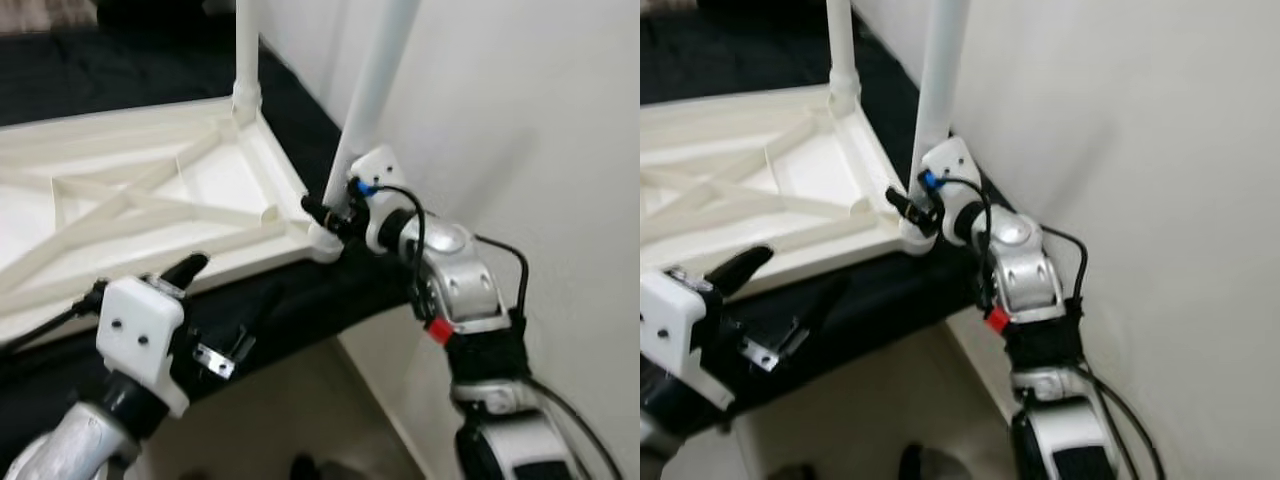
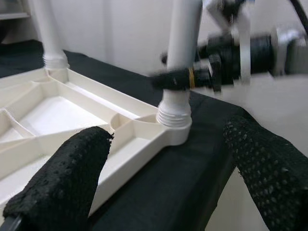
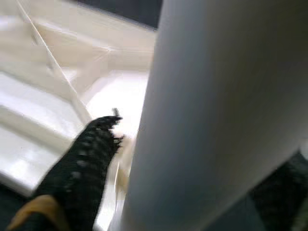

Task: Building children table

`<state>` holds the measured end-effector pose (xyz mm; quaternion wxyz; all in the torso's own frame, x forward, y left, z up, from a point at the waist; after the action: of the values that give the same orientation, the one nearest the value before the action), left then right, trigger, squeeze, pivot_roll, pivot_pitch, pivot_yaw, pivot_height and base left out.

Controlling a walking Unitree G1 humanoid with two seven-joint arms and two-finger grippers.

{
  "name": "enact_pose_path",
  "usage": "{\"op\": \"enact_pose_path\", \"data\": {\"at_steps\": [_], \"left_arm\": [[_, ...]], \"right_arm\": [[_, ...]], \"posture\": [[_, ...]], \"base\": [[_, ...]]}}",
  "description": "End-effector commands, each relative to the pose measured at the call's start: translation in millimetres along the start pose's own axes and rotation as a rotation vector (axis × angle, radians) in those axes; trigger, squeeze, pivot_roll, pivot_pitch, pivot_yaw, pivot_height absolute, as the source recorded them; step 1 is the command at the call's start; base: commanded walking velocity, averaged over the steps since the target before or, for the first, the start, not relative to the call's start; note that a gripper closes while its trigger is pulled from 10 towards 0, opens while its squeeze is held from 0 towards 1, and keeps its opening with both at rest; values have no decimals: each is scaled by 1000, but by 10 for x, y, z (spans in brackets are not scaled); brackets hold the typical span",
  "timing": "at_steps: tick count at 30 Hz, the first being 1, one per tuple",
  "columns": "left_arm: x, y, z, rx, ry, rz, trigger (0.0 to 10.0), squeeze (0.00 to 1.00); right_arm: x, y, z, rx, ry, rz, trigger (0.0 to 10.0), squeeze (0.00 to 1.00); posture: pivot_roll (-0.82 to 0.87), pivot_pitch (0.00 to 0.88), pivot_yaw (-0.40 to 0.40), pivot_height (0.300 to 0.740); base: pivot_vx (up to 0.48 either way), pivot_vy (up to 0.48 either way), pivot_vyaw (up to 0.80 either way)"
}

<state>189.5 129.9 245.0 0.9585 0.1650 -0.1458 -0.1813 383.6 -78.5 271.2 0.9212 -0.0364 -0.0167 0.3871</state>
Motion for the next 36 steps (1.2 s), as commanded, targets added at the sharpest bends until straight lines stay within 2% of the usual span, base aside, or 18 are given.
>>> {"op": "enact_pose_path", "data": {"at_steps": [1,3,7,8,9,10,11,13,15,18,19,23,24,25,36], "left_arm": [[-19,-46,-22,-16,17,-13,10000,0],[-28,-74,-36,-22,23,-19,10000,0],[-38,-87,-40,-26,23,-19,10000,0],[-46,-79,-39,-30,22,-13,10000,0],[-50,-73,-39,-33,21,-9,10000,0],[-50,-73,-39,-33,21,-9,10000,0],[-55,-75,-40,-35,21,-8,10000,0],[-58,-79,-42,-36,21,-9,10000,0],[-63,-92,-46,-36,23,-14,10000,0],[-65,-93,-47,-36,23,-14,10000,0],[-67,-94,-49,-35,24,-15,10000,0],[-65,-97,-47,-34,23,-15,10000,0],[-65,-99,-46,-34,22,-15,10000,0],[-67,-101,-45,-34,21,-15,10000,0],[-66,-112,-39,-34,17,-19,10000,0]], "right_arm": [[7,37,-2,6,-14,99,10000,1000],[4,-58,78,-61,-15,160,10000,1000],[-44,-107,148,-21,-20,238,10000,1000],[-89,-78,183,12,-21,314,10000,537],[-123,-57,208,32,-18,371,10000,537],[-123,-57,208,32,-18,371,10000,537],[-171,-29,231,50,-8,439,10000,0],[-203,-15,257,60,-8,481,10000,0],[-213,-54,412,93,-83,512,10000,0],[-203,-72,477,97,-116,522,10000,0],[-163,-123,600,107,-185,521,10000,0],[-145,-174,678,125,-233,511,10000,0],[-147,-194,702,131,-245,514,2824,0],[-162,-214,714,140,-249,527,0,0],[-254,-277,708,132,-229,573,0,0]], "posture": [[131,255,-176,740],[135,263,-183,740],[154,278,-196,740],[156,281,-198,740],[156,281,-198,740],[156,281,-198,740],[160,288,-203,740],[160,288,-203,740],[167,294,-202,740],[170,298,-200,740],[176,298,-200,740],[176,298,-200,740],[176,298,-200,740],[179,295,-200,740],[176,293,-196,740]], "base": [[0,0,0],[0,0,0],[0,0,0],[0,0,0],[0,0,0],[0,0,0],[0,0,0],[0,0,0],[0,0,0],[0,0,0],[0,0,0],[0,0,0],[0,0,0],[0,0,0],[0,0,0]]}}
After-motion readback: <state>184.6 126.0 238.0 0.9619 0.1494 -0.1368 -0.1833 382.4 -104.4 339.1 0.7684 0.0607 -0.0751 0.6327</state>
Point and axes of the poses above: a point about 5 cm out from each wrist's last joint towards the gripper, its own x axis pointing out of the wrist towards the gripper, its own z axis along the axis of the wrist's last joint, y = z × x, the point moved 3 cm from there along x, pointing out of the wrist towards the gripper, and after that the axes turned 15 degrees about x, right-handed, at the moved point
